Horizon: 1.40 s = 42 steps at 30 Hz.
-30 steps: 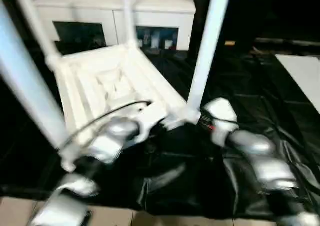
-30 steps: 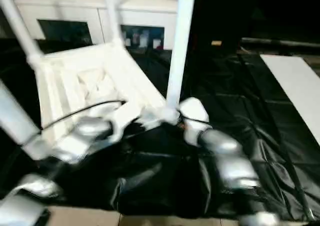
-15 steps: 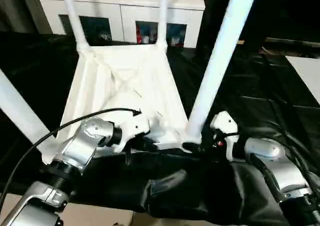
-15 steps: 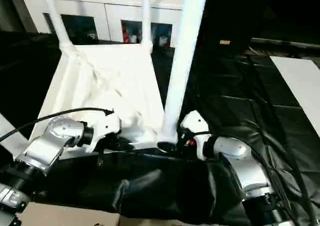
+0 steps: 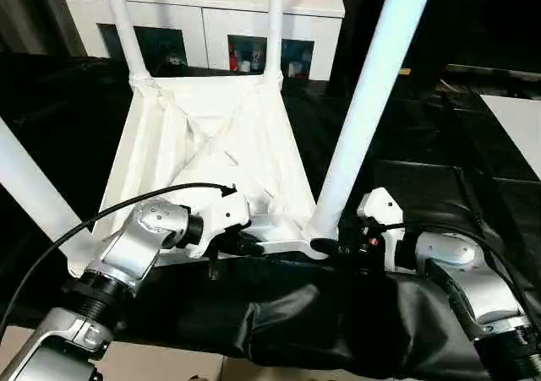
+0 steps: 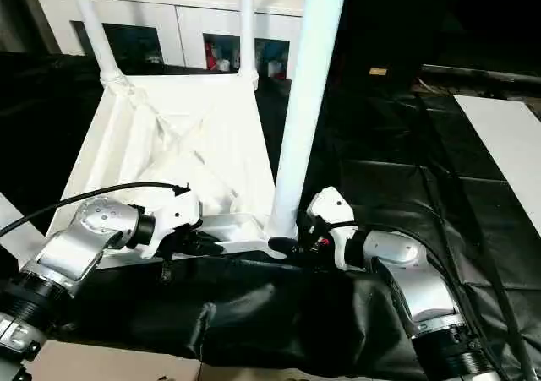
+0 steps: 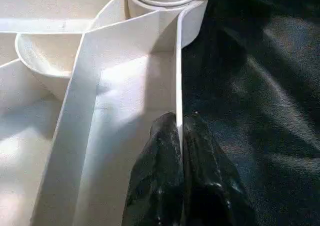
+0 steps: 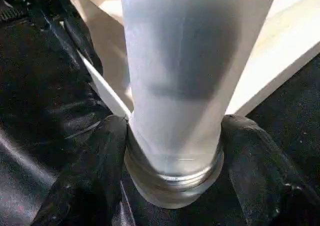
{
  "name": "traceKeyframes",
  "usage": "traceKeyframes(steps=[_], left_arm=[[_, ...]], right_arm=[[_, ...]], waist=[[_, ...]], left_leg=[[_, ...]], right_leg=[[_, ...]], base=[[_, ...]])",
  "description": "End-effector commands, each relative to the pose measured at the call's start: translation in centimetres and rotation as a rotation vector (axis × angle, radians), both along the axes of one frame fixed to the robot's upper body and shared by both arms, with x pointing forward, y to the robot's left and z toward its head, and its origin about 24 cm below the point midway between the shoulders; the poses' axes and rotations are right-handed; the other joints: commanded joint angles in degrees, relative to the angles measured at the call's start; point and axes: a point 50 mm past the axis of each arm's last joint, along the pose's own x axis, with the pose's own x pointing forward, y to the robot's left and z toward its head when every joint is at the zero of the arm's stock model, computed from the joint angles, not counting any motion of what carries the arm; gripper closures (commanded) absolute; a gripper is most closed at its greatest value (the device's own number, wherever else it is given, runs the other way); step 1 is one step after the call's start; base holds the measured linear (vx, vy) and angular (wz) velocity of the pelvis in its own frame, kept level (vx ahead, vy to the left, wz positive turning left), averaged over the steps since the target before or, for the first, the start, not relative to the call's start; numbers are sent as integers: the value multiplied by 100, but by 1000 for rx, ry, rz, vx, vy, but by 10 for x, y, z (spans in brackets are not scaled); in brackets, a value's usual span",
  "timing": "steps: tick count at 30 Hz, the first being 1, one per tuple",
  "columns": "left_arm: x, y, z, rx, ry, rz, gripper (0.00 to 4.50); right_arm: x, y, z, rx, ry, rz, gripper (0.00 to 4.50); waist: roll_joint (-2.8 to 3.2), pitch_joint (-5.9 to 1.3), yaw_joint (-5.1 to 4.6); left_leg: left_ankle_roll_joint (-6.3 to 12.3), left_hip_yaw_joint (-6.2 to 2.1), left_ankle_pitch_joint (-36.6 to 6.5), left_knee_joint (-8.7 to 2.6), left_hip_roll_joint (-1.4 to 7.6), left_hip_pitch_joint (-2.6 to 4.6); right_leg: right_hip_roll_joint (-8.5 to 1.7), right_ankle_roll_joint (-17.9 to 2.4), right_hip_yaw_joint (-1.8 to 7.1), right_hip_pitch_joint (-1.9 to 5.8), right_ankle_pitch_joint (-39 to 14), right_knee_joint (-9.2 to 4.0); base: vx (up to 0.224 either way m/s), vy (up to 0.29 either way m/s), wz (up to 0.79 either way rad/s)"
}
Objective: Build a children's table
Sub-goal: Rotate leg to tighten
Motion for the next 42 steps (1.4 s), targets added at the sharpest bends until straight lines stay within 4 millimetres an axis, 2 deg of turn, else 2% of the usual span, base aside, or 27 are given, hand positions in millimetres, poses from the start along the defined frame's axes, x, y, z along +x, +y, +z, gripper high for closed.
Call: traceKeyframes(steps=[1,3,6,8,10,11,13,14,15,16,18,20,21,23,24,26,28,29,30,31,32,33,35,36,37,39,42], left_arm=[[-6,-4,-8,17,32,-13,450],[-2,-9,-12,20,20,46,450],[4,-22,-14,-23,6,126,450],[7,-35,-15,-51,0,177,450],[14,-52,-18,-54,-28,253,450],[16,-57,-18,-59,-29,278,450],[24,-67,-17,-74,-61,364,450],[28,-78,-16,-79,-87,421,450],[30,-81,-15,-78,-102,443,450],[31,-83,-15,-76,-109,447,450],[33,-87,-14,-71,-134,458,450],[34,-87,-11,-73,-159,449,450],[35,-86,-10,-73,-172,441,450],[35,-84,-9,-74,-179,424,450],[34,-81,-9,-72,-178,412,450],[33,-75,-10,-62,-190,390,450],[32,-73,-11,-62,-184,382,450],[30,-68,-12,-63,-168,365,450],[29,-66,-12,-64,-161,354,450],[28,-65,-12,-63,-161,344,450],[25,-60,-12,-58,-152,308,450],[24,-57,-12,-54,-144,294,450],[21,-53,-12,-45,-134,246,450],[20,-51,-13,-40,-126,229,450],[20,-50,-13,-40,-125,220,450],[18,-48,-13,-38,-122,181,450],[10,-37,-14,-14,-55,83,450]], right_arm=[[3,2,-3,20,6,-47,191],[9,6,-9,57,14,-166,191],[15,13,-20,67,32,-306,198],[20,19,-27,74,50,-420,202],[28,30,-35,49,81,-582,202],[29,33,-36,40,88,-615,202],[31,45,-38,19,89,-640,202],[33,59,-37,14,82,-652,202],[34,65,-36,18,82,-640,202],[34,69,-36,18,78,-630,202],[34,81,-32,17,54,-581,202],[34,86,-24,66,13,-550,146],[34,85,-18,124,-1,-557,132],[34,81,-15,129,-30,-558,126],[34,75,-13,111,-63,-555,103],[32,62,-12,104,-76,-572,89],[32,57,-11,95,-86,-571,71],[29,43,-10,67,-93,-543,71],[28,37,-9,56,-91,-527,51],[27,32,-9,49,-92,-509,44],[22,17,-6,29,-92,-424,44],[19,10,-5,18,-94,-374,44],[12,-4,0,-8,-104,-294,44],[10,-9,2,-21,-112,-260,44],[9,-10,2,-24,-111,-253,44],[7,-16,5,-38,-110,-221,44],[-2,-27,11,-74,-80,-104,44]], waist=[[-5,-323,6],[-14,-298,-19],[-29,-262,-78],[-31,-257,-117],[-33,-246,-170],[-38,-252,-167],[-20,-252,-169],[-17,-256,-169],[-22,-267,-153],[-38,-278,-146],[-36,-273,-134],[-32,-279,-128],[-37,-291,-121],[-19,-287,-125],[-25,-291,-148],[-23,-311,-163],[-28,-313,-122],[-31,-310,-110],[-4,-315,-68],[-9,-318,-54],[34,-319,-46],[8,-330,-12],[7,-338,5],[47,-347,30],[20,-342,31],[15,-339,31],[5,-310,34]], left_leg=[[349,55,-1149,-360,64,4],[277,54,-1340,-383,59,-9],[56,24,-1834,-413,38,21],[8,12,-1990,-419,30,44],[-39,-1,-2038,-417,2,28],[-34,-6,-2085,-410,-8,52],[-23,-6,-2085,-407,-10,53],[-6,-6,-2091,-402,-23,49],[12,11,-2127,-384,-27,99],[70,4,-2055,-394,-26,69],[144,6,-1961,-418,-26,16],[167,3,-2006,-415,-28,25],[186,-5,-1970,-418,-19,16],[204,-7,-1951,-431,-15,-17],[214,-18,-1919,-444,-22,-54],[219,-32,-1788,-444,-15,-88],[291,23,-1777,-408,1,1],[298,25,-1731,-414,9,-5],[321,36,-1644,-407,22,5],[334,42,-1578,-400,25,9],[369,51,-1501,-395,18,0],[446,42,-1421,-383,35,-24],[526,51,-1258,-367,31,-43],[542,49,-1144,-356,35,-37],[556,56,-1123,-350,37,-42],[542,57,-1130,-357,32,-40],[505,48,-1375,-381,50,-29]], right_leg=[[-175,-1307,178,326,-977,-271],[-175,-1237,176,314,-1282,-303],[-185,-933,158,287,-2299,-408],[-180,-797,159,251,-2601,-459],[-172,-631,157,229,-2920,-496],[-170,-548,149,214,-3086,-526],[-170,-508,149,204,-3115,-540],[-157,-474,142,208,-3108,-548],[-152,-465,150,156,-3108,-576],[-155,-482,154,198,-2964,-553],[-139,-470,155,215,-2811,-539],[-152,-422,161,213,-2927,-551],[-164,-425,171,221,-2854,-546],[-157,-426,174,235,-2721,-529],[-155,-417,166,267,-2671,-516],[-169,-448,167,296,-2497,-489],[-154,-625,204,221,-2263,-497],[-156,-663,209,231,-2190,-486],[-152,-727,216,243,-1984,-470],[-147,-773,223,250,-1831,-449],[-128,-860,225,269,-1539,-429],[-141,-916,222,323,-1286,-389],[-154,-985,220,323,-1166,-371],[-154,-1041,217,323,-1060,-355],[-151,-1077,219,326,-993,-350],[-151,-1097,212,332,-1076,-354],[-165,-1020,214,326,-1534,-393]], base=[[0,0,0],[0,0,0],[0,0,0],[0,0,0],[0,0,0],[0,0,0],[0,0,0],[0,0,0],[0,0,0],[0,0,0],[0,0,0],[0,0,0],[0,0,0],[0,0,0],[0,0,0],[0,0,0],[0,0,0],[0,0,0],[0,0,0],[0,0,0],[0,0,0],[0,0,0],[0,0,0],[0,0,0],[0,0,0],[0,0,0],[0,0,0]])
